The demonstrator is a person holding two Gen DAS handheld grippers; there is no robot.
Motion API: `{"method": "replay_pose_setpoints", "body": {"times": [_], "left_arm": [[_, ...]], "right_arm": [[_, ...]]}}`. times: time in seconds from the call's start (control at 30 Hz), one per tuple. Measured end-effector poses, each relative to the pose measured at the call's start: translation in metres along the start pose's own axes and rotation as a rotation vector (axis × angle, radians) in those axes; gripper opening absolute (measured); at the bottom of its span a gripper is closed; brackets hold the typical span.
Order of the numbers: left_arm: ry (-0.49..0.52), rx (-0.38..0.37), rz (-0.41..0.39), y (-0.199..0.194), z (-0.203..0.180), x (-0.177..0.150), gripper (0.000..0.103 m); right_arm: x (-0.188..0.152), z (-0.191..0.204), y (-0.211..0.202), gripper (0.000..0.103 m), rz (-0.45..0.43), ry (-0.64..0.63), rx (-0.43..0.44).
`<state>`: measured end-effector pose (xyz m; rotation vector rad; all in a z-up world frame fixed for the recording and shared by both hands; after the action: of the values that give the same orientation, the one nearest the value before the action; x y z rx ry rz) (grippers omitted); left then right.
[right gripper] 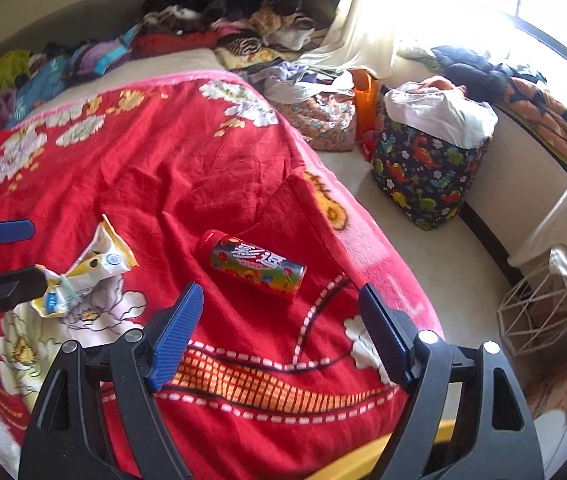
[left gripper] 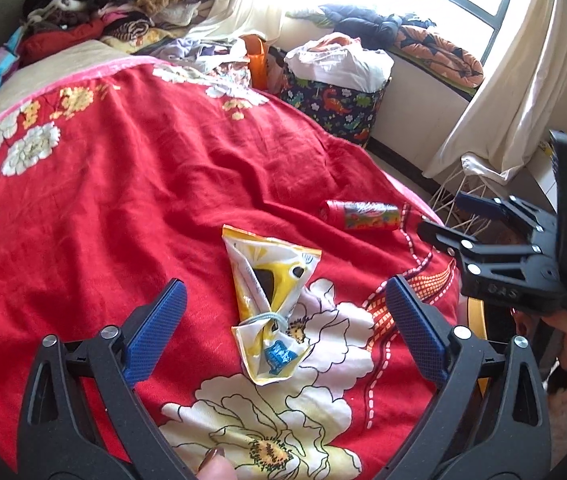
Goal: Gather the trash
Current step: 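Move both open tools over the chip bag and red candy tube, then grasp the yellow chip bag with the left tool while the right tool grasps the red candy tube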
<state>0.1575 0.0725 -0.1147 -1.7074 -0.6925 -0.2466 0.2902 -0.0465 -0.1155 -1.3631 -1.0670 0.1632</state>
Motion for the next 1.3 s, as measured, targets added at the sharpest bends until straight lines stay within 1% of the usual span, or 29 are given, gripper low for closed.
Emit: {"method": "replay_pose_setpoints", "body": {"times": [0.07, 0.13, 0.3, 0.37, 0.43, 0.53, 0.57, 0.6, 0.67, 0.77, 0.83, 0.87, 0.93, 0.97, 1.0, 1.07, 1.17, 1.3], "left_arm": [[-0.002, -0.004, 0.017, 0.006, 0.001, -0.003, 0.085], [-0.004, -0.008, 0.033, 0.011, 0.003, -0.006, 0.081], [-0.012, -0.01, 0.062, 0.022, 0.008, -0.011, 0.075], [-0.017, -0.011, 0.072, 0.025, 0.009, -0.013, 0.074], [-0.016, -0.01, 0.083, 0.029, 0.009, -0.015, 0.073], [-0.017, -0.007, 0.093, 0.033, 0.011, -0.017, 0.072], [-0.019, -0.006, 0.094, 0.034, 0.011, -0.018, 0.072], [-0.02, -0.006, 0.096, 0.035, 0.011, -0.019, 0.072], [-0.019, -0.004, 0.098, 0.036, 0.011, -0.019, 0.072], [-0.009, 0.001, 0.102, 0.039, 0.01, -0.02, 0.069], [0.0, 0.004, 0.107, 0.041, 0.008, -0.022, 0.06], [0.005, 0.006, 0.109, 0.041, 0.007, -0.023, 0.058], [0.02, 0.009, 0.117, 0.042, 0.004, -0.025, 0.046], [0.026, 0.012, 0.123, 0.042, 0.003, -0.026, 0.037], [0.029, 0.012, 0.127, 0.043, 0.002, -0.027, 0.035], [0.031, 0.006, 0.133, 0.042, 0.002, -0.027, 0.028], [0.036, -0.008, 0.133, 0.039, 0.001, -0.027, 0.027], [0.045, -0.026, 0.123, 0.032, -0.006, -0.026, 0.026]], "right_arm": [[0.006, 0.003, 0.013, 0.076, 0.024, -0.033, 0.003], [0.012, 0.005, 0.028, 0.076, 0.054, -0.064, 0.003], [0.021, 0.015, 0.058, 0.076, 0.119, -0.153, -0.018], [0.023, 0.02, 0.069, 0.076, 0.146, -0.2, -0.034], [0.025, 0.024, 0.08, 0.074, 0.168, -0.24, -0.046], [0.026, 0.028, 0.096, 0.062, 0.203, -0.26, -0.035], [0.026, 0.028, 0.1, 0.053, 0.21, -0.262, -0.029], [0.026, 0.029, 0.104, 0.045, 0.218, -0.254, -0.008], [0.026, 0.032, 0.107, 0.039, 0.228, -0.229, 0.023], [0.023, 0.037, 0.105, 0.036, 0.234, -0.209, 0.029], [0.02, 0.037, 0.1, 0.034, 0.239, -0.165, 0.062], [0.019, 0.036, 0.097, 0.033, 0.242, -0.139, 0.081], [0.015, 0.034, 0.089, 0.032, 0.239, -0.066, 0.134], [0.013, 0.035, 0.087, 0.031, 0.237, -0.039, 0.153], [0.01, 0.035, 0.082, 0.03, 0.235, -0.005, 0.175], [0.004, 0.036, 0.073, 0.029, 0.224, 0.057, 0.226], [-0.007, 0.04, 0.058, 0.027, 0.194, 0.14, 0.286], [-0.024, 0.044, 0.032, 0.027, 0.137, 0.216, 0.314]]}}
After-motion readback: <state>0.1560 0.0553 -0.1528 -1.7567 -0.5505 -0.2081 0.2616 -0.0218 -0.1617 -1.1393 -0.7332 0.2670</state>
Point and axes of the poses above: each gripper's, at about its wrist camera, not at the fingertips, and y roughly the way its jaws point, z to its left, x to its top, the point moved 4 cm from there along y, roughly the way its jaws point, and after that the axes turned 10 degrees about z, right-handed, at the moved point
